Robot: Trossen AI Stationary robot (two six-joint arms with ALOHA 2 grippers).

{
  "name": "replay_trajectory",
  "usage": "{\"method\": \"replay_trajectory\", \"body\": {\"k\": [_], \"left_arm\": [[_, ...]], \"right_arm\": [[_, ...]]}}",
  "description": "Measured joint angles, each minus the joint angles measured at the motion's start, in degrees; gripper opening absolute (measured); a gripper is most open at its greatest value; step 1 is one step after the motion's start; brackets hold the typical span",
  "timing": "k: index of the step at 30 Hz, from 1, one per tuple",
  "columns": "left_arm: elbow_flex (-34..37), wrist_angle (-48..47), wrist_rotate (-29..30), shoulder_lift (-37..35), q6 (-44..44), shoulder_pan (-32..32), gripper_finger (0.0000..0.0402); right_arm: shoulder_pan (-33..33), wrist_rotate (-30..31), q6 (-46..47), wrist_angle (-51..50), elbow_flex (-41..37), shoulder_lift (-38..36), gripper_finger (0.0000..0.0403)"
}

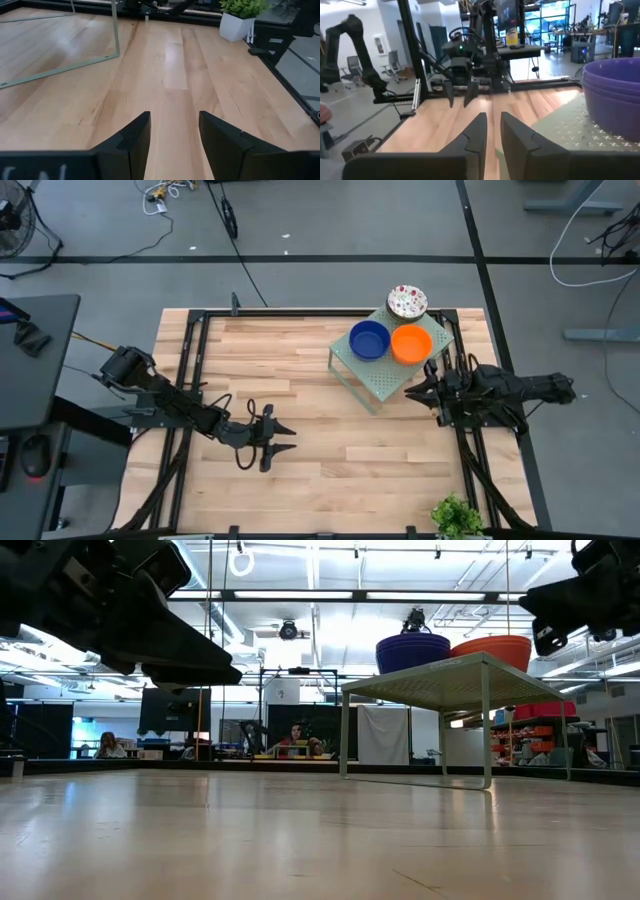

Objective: Pick & Place Mini bowls
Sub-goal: Return to Home Position

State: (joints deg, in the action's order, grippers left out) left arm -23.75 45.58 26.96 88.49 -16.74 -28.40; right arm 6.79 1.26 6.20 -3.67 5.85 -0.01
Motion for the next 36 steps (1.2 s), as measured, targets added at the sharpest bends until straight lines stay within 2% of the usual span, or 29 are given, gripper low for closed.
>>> {"method": "replay_trajectory", "body": {"k": [6, 9, 13, 17, 23, 30, 36], "left_arm": [[0.0, 0.0, -1.3, 0.0, -0.6, -0.1, 0.0172], [0.0, 0.0, -1.7, 0.0, -0.7, -0.4, 0.0172], [0.0, 0.0, -1.7, 0.0, -0.7, -1.2, 0.0172], [0.0, 0.0, -1.5, 0.0, -0.7, -1.5, 0.0172], [0.0, -0.1, -1.3, 0.0, -0.7, -1.5, 0.0172], [0.0, -0.2, -1.3, 0.0, -0.7, -1.5, 0.0172], [0.0, -0.2, -1.3, 0.0, -0.7, -1.5, 0.0172]], "right_arm": [[-5.6, -5.9, 0.2, 1.2, 0.0, 0.0, 0.0058], [-7.4, -6.3, 0.6, 1.7, -0.2, 0.0, 0.0058], [-7.7, -8.2, 2.0, 9.5, -4.8, 0.0, 0.0058], [-7.7, -6.9, 3.6, 5.6, -5.0, 0.1, 0.0058], [-7.6, -8.8, 3.9, 6.6, -4.9, 0.0, 0.0058], [-3.6, -8.7, 4.8, 6.9, -4.9, 0.0, 0.0058], [1.5, -4.2, 2.5, 4.7, -4.9, 0.0, 0.0058]]}}
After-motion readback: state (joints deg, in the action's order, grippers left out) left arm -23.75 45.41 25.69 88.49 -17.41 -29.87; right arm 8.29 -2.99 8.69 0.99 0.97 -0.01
